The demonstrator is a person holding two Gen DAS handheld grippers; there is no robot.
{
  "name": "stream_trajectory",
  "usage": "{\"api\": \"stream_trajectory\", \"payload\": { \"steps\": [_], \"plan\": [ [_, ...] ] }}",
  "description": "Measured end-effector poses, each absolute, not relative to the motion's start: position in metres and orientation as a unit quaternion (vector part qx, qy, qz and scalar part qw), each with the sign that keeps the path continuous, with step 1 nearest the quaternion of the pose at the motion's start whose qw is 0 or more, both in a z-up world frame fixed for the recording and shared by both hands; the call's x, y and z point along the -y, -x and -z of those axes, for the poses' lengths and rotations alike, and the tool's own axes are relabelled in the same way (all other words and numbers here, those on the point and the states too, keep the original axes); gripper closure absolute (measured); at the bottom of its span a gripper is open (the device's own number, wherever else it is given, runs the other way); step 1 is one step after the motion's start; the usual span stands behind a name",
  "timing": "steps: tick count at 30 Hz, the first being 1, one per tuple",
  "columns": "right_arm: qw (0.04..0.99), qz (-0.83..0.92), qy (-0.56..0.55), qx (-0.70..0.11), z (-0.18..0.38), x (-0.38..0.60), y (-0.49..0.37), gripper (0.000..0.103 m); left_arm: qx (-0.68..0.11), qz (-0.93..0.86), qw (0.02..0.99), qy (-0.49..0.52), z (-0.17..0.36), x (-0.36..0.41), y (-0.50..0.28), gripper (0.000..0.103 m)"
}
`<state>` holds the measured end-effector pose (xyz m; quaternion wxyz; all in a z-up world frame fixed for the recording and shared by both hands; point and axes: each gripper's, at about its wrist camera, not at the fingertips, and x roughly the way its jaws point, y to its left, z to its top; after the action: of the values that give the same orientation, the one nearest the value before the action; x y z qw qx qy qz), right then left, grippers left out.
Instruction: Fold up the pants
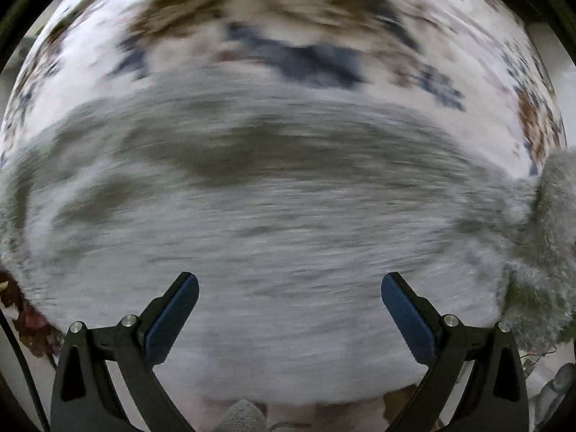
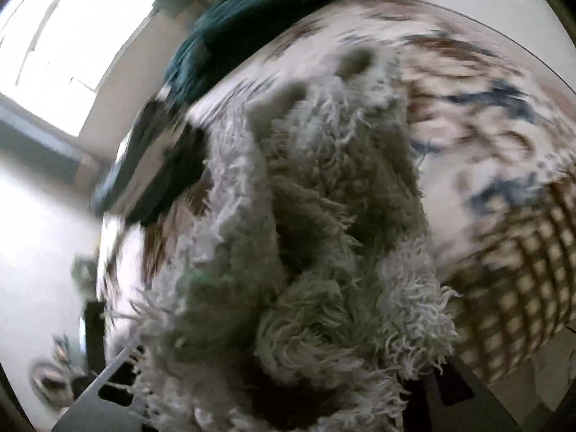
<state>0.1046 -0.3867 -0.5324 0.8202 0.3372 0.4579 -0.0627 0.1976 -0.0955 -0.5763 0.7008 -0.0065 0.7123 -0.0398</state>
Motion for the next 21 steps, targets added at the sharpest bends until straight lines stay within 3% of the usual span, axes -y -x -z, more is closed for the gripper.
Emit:
{"api": "stream_trajectory", "payload": {
  "steps": [7, 10, 12, 18, 21],
  "plan": [
    [0.8, 0.001, -0.203, -0.564, 0.593, 0.203, -0.141, 0.078, -0.711, -0.015, 0.703, 0.009, 0.581, -0.034, -0.19, 0.0],
    [0.761, -0.024, -0.141, -0.633, 0.629, 0.152, -0.151, 0.057, -0.713, -0.031, 0.699, 0.027, 0.586, -0.071, -0.186, 0.0],
    [0.748, -0.053, -0.149, -0.645, 0.628, 0.145, -0.155, 0.019, -0.713, -0.032, 0.699, 0.048, 0.586, -0.089, -0.185, 0.0],
    [0.731, -0.111, -0.271, -0.616, 0.566, 0.201, -0.139, 0.017, -0.686, 0.019, 0.718, 0.116, 0.564, -0.089, -0.205, 0.0],
    [0.732, -0.07, -0.31, -0.603, 0.552, 0.25, -0.122, 0.017, -0.678, 0.065, 0.718, 0.141, 0.556, -0.042, -0.229, 0.0]
  ]
}}
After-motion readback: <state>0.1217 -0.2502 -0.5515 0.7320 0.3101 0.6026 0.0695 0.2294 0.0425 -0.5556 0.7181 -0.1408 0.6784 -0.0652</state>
